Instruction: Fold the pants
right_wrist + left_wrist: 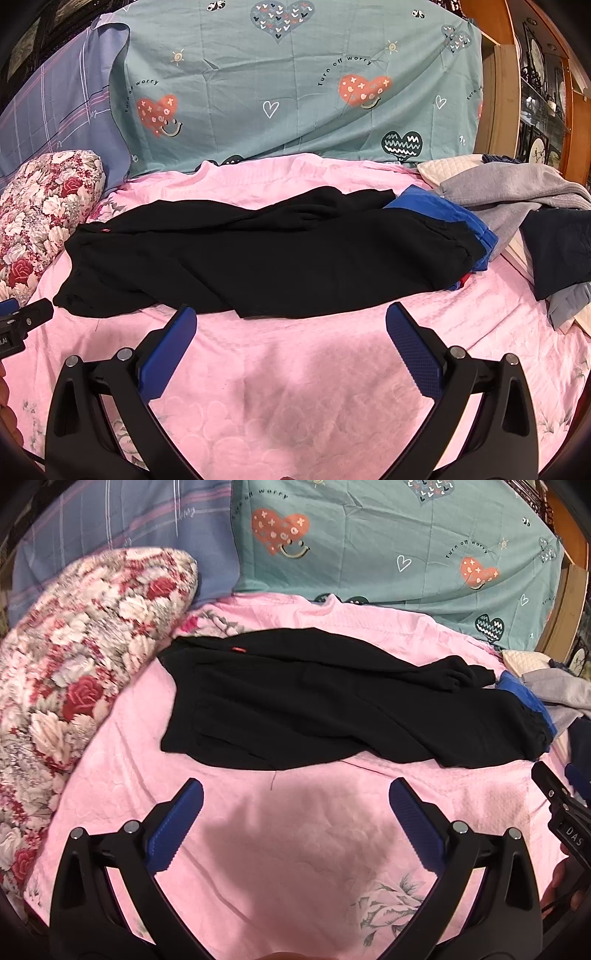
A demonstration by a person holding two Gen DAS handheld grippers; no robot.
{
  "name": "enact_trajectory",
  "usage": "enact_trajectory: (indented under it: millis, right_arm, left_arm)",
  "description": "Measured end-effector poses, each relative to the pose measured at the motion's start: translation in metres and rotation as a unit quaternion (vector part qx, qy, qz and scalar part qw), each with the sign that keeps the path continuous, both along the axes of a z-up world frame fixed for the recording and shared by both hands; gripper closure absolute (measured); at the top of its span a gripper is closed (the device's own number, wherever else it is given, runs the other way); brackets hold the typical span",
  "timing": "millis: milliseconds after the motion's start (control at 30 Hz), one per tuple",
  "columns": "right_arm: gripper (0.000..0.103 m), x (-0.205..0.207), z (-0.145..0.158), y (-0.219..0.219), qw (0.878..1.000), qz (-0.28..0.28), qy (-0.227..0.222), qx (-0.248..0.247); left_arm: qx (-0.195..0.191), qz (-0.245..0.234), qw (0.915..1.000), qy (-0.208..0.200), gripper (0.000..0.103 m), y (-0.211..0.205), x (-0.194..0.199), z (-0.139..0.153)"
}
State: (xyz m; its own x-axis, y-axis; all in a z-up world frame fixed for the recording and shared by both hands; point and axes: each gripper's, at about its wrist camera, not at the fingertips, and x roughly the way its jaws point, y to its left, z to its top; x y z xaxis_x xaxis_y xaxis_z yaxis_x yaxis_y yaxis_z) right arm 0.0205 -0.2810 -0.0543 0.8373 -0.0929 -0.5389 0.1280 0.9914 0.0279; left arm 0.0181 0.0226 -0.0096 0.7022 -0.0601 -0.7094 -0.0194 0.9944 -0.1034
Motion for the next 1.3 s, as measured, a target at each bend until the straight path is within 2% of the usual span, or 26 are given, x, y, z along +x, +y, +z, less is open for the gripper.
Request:
enact_trajectory:
  millis: [133,267,333,400,500,567,633,733,800,867,933,1100,1167,1200,1300]
  right_arm:
    - [0.001,0.001,0.001,-0.012,1.000,-0.020,-0.005,-0.005]
    - [0.001,0.001,0.000,-0.031,0.999,-0.050,-0.017,-0.011]
    - [0.001,0.005,-0.004,-0.042,0.998,-0.067,-0.015,-0.013]
    - [0.001,0.012,-0.010,-0.055,0.997,-0.078,-0.005,0.004]
    - [0.001,0.019,-0.016,-0.068,0.996,-0.084,0.005,0.030]
    - [0.001,0.022,-0.019,-0.071,0.996,-0.086,0.008,0.027]
    - [0.001,0.026,-0.021,-0.074,0.996,-0.090,0.010,0.019]
    - [0.001,0.031,-0.025,-0.080,0.995,-0.092,0.013,0.026]
    - [0.001,0.035,-0.029,-0.083,0.995,-0.092,0.017,0.036]
    - [0.001,0.037,-0.032,-0.083,0.995,-0.091,0.020,0.041]
    - [0.001,0.038,-0.033,-0.082,0.995,-0.087,0.019,0.041]
    - [0.001,0.042,-0.035,-0.081,0.995,-0.079,0.021,0.048]
    - [0.001,0.043,-0.035,-0.079,0.996,-0.077,0.021,0.051]
    - [0.001,0.043,-0.035,-0.078,0.996,-0.075,0.021,0.050]
    - [0.001,0.041,-0.033,-0.075,0.996,-0.073,0.019,0.042]
  left_arm:
    - [-0.064,0.011,0.9968,0.048,0.002,0.043,0.030,-0.013]
    - [-0.098,0.044,0.9906,0.085,0.002,0.090,0.058,-0.031]
    - [-0.124,0.065,0.9849,0.102,0.003,0.112,0.075,-0.040]
    - [-0.127,0.073,0.9823,0.116,0.005,0.122,0.090,-0.049]
    - [-0.127,0.085,0.9784,0.139,0.008,0.128,0.113,-0.063]
    - [-0.161,0.093,0.9684,0.166,0.024,0.136,0.128,-0.077]
    - [-0.175,0.105,0.9620,0.181,0.024,0.140,0.135,-0.085]
    - [-0.162,0.101,0.9653,0.178,0.024,0.138,0.143,-0.084]
    - [-0.163,0.107,0.9628,0.187,0.027,0.137,0.144,-0.084]
    - [-0.180,0.110,0.9594,0.188,0.031,0.139,0.141,-0.080]
    - [-0.208,0.117,0.9526,0.189,0.028,0.144,0.127,-0.076]
    - [-0.247,0.120,0.9370,0.216,0.028,0.143,0.119,-0.086]
    - [-0.242,0.122,0.9362,0.224,0.030,0.140,0.128,-0.093]
    - [-0.244,0.131,0.9332,0.229,0.029,0.140,0.133,-0.098]
    - [-0.241,0.140,0.9359,0.215,0.031,0.139,0.147,-0.095]
